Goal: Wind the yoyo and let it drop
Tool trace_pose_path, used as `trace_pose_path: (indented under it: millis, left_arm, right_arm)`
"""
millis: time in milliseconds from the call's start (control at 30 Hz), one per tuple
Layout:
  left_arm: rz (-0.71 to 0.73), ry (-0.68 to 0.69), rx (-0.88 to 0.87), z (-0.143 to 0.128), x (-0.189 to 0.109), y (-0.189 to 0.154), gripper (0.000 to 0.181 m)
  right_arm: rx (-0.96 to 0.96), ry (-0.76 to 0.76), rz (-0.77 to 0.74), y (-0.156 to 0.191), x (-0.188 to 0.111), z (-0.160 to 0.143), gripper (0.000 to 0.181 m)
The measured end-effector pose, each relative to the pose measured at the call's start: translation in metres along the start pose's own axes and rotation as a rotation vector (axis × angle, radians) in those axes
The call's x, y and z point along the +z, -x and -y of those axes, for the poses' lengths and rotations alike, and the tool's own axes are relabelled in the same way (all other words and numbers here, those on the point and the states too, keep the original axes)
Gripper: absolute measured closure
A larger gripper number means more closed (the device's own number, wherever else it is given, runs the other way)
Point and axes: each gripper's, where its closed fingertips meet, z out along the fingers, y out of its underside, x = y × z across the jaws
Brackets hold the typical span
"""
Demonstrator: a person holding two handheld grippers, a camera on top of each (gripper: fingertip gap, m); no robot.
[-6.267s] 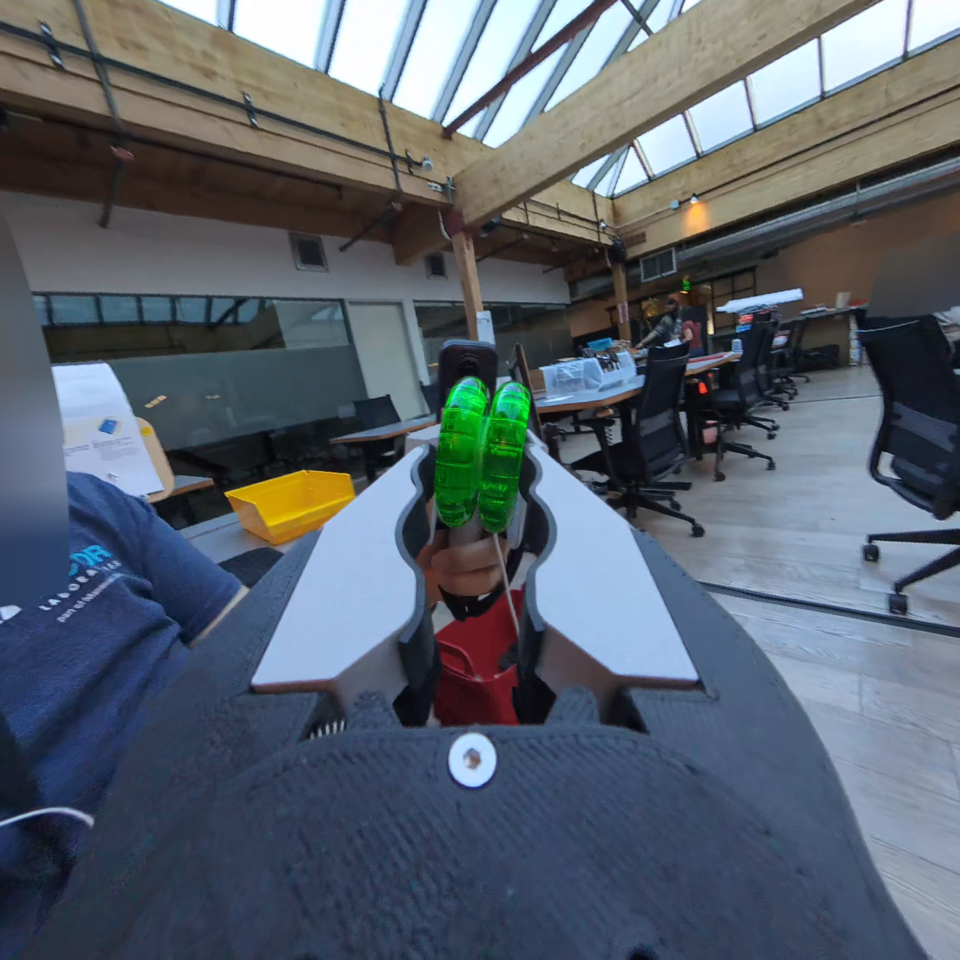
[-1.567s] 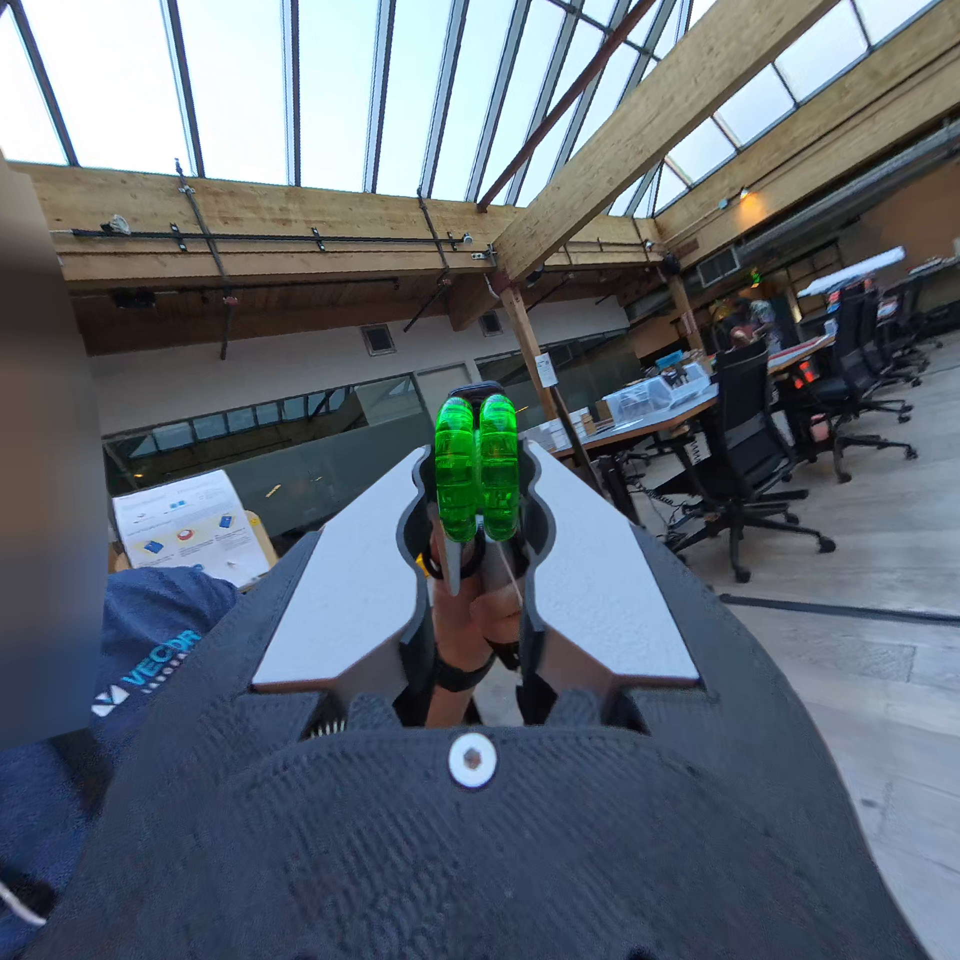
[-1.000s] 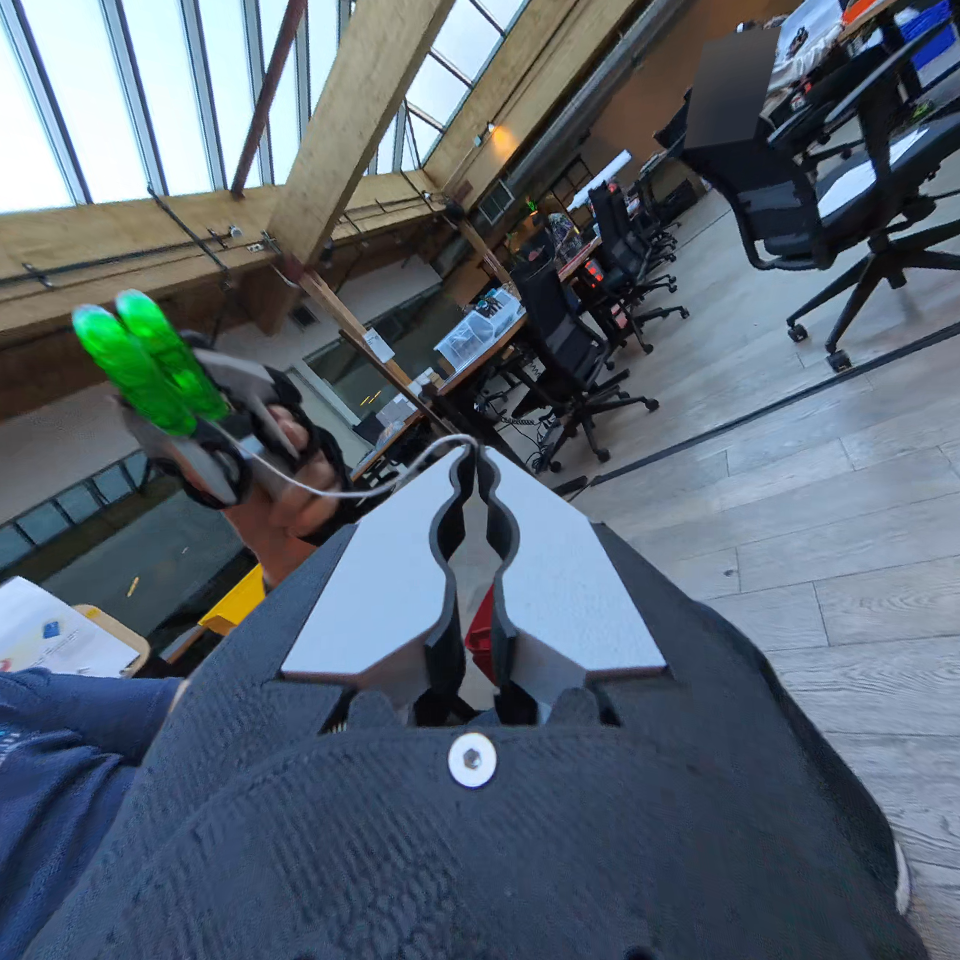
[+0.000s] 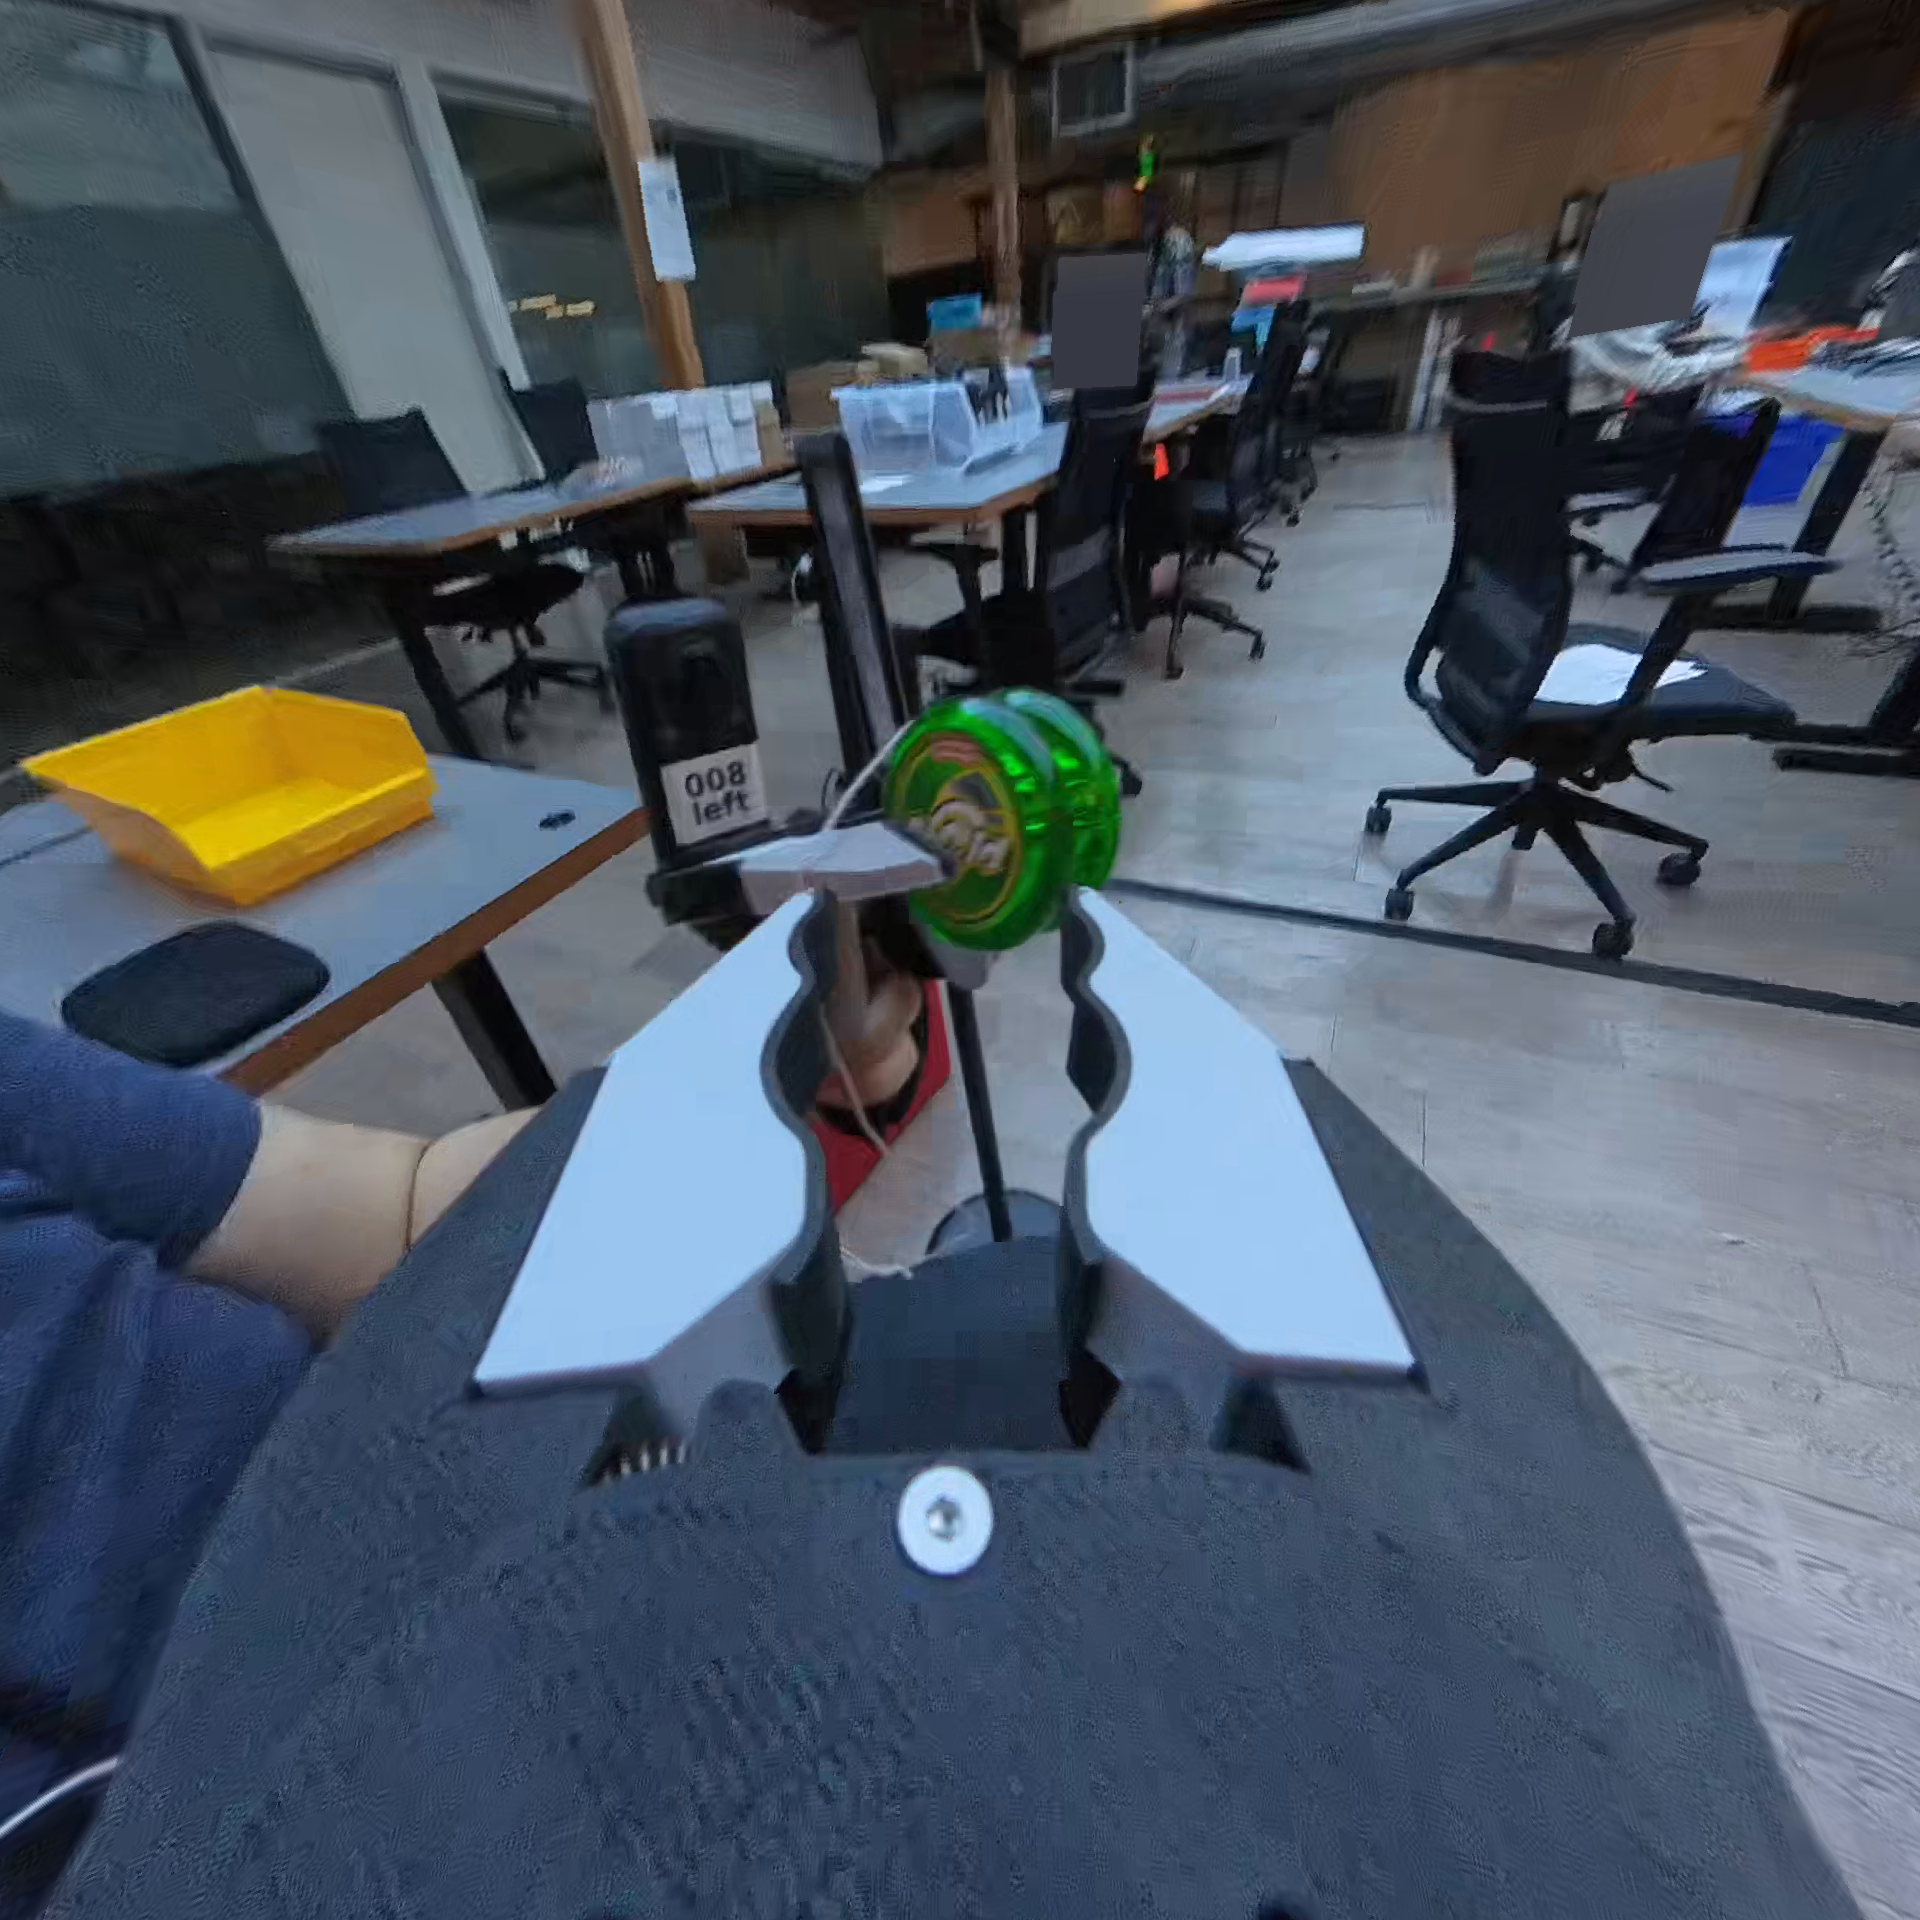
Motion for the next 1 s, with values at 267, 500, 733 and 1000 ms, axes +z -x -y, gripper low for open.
trace_pose_path:
  millis: [267, 500, 733, 1000]
  left_arm:
    - [-0.193, 0.008, -0.180, -0.006, 0.006, -0.030, 0.152]
    - [-0.237, 0.156, -0.214, -0.028, 0.005, -0.033, 0.149]
    - [-0.262, 0.149, -0.394, -0.032, -0.020, -0.019, 0.142]
    - [-0.079, 0.234, -0.252, -0.042, -0.026, 0.004, 0.152]
  right_arm:
    - [0.424, -0.252, 0.366, -0.011, 0.003, -0.004, 0.111]
    - [0.394, -0.248, 0.426, -0.006, 0.001, -0.023, 0.153]
    - [0.482, -0.278, 0.379, -0.015, 0.011, -0.038, 0.153]
    - [0.501, -0.297, 0.311, -0.031, 0.008, -0.047, 0.153]
